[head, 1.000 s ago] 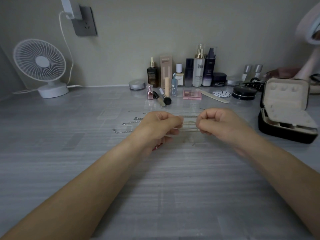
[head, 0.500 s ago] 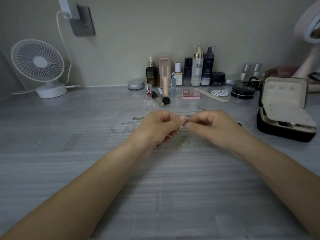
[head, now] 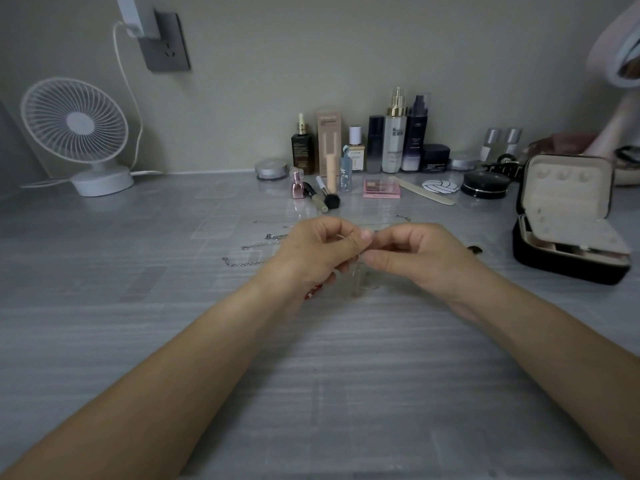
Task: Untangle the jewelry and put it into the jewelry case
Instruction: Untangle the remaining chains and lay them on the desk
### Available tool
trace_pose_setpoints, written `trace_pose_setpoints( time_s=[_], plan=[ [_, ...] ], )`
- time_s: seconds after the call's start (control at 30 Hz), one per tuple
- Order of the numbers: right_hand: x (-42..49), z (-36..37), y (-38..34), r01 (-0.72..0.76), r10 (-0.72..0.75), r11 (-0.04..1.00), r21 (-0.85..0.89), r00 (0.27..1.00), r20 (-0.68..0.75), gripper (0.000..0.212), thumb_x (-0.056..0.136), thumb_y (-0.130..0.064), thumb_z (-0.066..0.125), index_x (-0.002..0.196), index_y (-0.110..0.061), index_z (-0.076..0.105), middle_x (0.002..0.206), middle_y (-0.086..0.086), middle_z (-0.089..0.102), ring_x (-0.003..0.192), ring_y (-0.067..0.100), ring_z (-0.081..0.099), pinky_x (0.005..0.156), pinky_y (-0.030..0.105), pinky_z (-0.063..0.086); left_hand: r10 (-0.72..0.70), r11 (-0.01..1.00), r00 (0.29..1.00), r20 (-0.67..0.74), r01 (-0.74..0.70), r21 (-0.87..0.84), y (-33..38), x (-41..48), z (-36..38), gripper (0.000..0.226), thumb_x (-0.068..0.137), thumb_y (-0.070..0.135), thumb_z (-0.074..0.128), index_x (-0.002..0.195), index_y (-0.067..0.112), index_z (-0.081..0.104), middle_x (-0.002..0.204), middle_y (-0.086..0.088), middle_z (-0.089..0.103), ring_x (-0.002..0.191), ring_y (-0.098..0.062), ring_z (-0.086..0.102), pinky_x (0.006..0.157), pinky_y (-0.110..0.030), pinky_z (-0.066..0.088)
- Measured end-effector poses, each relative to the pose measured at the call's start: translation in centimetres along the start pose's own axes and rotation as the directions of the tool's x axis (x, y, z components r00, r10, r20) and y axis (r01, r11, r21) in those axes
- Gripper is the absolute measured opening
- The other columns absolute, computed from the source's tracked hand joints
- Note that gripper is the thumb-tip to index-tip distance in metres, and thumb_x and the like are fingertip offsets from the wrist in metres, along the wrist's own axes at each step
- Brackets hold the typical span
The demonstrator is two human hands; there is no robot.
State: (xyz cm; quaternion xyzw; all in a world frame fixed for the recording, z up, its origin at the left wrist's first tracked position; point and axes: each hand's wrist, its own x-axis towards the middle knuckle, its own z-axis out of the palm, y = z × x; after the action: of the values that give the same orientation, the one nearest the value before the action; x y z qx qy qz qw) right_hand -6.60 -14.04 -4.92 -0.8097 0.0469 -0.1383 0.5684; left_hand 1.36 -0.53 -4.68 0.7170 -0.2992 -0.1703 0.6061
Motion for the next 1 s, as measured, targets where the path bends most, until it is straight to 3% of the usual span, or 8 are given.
trace_pose_setpoints(
  time_s=[0.2,0.33,0.4,0.57,0.7,0.83,1.0],
  plan=[
    [0.16,0.27,0.16,-0.066,0.065,0.989,0.133,0.998,0.008,0.019,0.073,-0.01,0.072,0.092,-0.007,0.07,0.099,0.013,0.071,0.089,0.013,0.064,0.076,0.012,0.049,0.023,1.0,1.0,-0.003,-0.023,-0.012,-0.11,-0.05,-0.07,0.014,0.069,0.04,0.07,0.062,0.029,0.067,0.059,0.0,0.054,0.063,-0.025,0.04,0.05,-0.025,0.028],
    [0.18,0.84,0.28,-0.06,0.055,0.991,0.121,0.998,0.042,0.012,0.077,-0.005,0.069,0.089,-0.006,0.07,0.091,0.01,0.071,0.086,0.014,0.063,0.077,0.015,0.049,0.115,0.993,0.993,-0.037,-0.113,0.043,-0.06,-0.06,0.24,0.011,0.08,0.019,0.068,0.07,0.018,0.065,0.052,0.008,0.054,0.044,-0.001,0.045,0.042,-0.015,0.035],
    [0.21,0.89,0.18,-0.05,0.046,0.991,0.124,0.998,0.04,0.007,0.078,-0.005,0.068,0.084,-0.008,0.069,0.081,0.005,0.068,0.078,0.01,0.06,0.072,0.016,0.048,0.12,0.992,0.991,-0.058,-0.118,0.037,-0.04,-0.04,0.3,0.011,0.081,0.018,0.067,0.07,0.016,0.065,0.05,0.011,0.054,0.043,0.001,0.045,0.043,-0.013,0.036],
    [0.36,0.25,-0.13,-0.062,0.063,0.998,0.014,0.995,-0.076,0.016,0.079,-0.008,0.067,0.066,-0.017,0.061,0.05,-0.011,0.052,0.048,-0.001,0.045,0.049,0.008,0.037,-0.015,0.991,0.997,-0.082,0.004,-0.135,-0.24,0.26,0.02,0.013,0.082,0.026,0.065,0.077,0.014,0.067,0.053,0.014,0.058,0.055,-0.004,0.051,0.056,-0.02,0.041],
    [0.39,0.46,-0.15,-0.048,0.043,0.998,-0.037,0.991,-0.125,0.018,0.079,-0.005,0.062,0.064,-0.015,0.059,0.051,-0.007,0.049,0.046,0.0,0.043,0.046,0.01,0.034,-0.052,0.936,0.998,-0.019,0.042,-0.349,-0.13,0.29,0.36,0.015,0.083,0.026,0.061,0.073,0.016,0.063,0.057,0.01,0.063,0.06,-0.004,0.059,0.057,-0.016,0.044],
    [0.41,0.29,-0.35,-0.055,0.054,0.998,-0.004,0.993,-0.101,0.017,0.081,-0.004,0.058,0.065,-0.013,0.057,0.058,-0.002,0.051,0.05,0.004,0.046,0.046,0.01,0.035,-0.044,0.848,0.998,0.034,0.055,-0.528,-0.02,0.29,0.4,0.017,0.07,0.029,0.062,0.075,0.013,0.06,0.054,0.006,0.06,0.056,-0.006,0.061,0.055,-0.018,0.047],
    [0.33,0.52,-0.37,-0.07,0.071,0.997,0.017,0.993,-0.091,0.022,0.08,-0.005,0.056,0.061,-0.015,0.055,0.057,-0.003,0.051,0.05,0.005,0.045,0.044,0.009,0.035,-0.032,0.859,0.994,0.109,0.083,-0.505,0.01,0.15,0.65,0.018,0.074,0.031,0.06,0.076,0.013,0.057,0.051,0.008,0.05,0.049,-0.006,0.051,0.045,-0.018,0.038]
  ],
)
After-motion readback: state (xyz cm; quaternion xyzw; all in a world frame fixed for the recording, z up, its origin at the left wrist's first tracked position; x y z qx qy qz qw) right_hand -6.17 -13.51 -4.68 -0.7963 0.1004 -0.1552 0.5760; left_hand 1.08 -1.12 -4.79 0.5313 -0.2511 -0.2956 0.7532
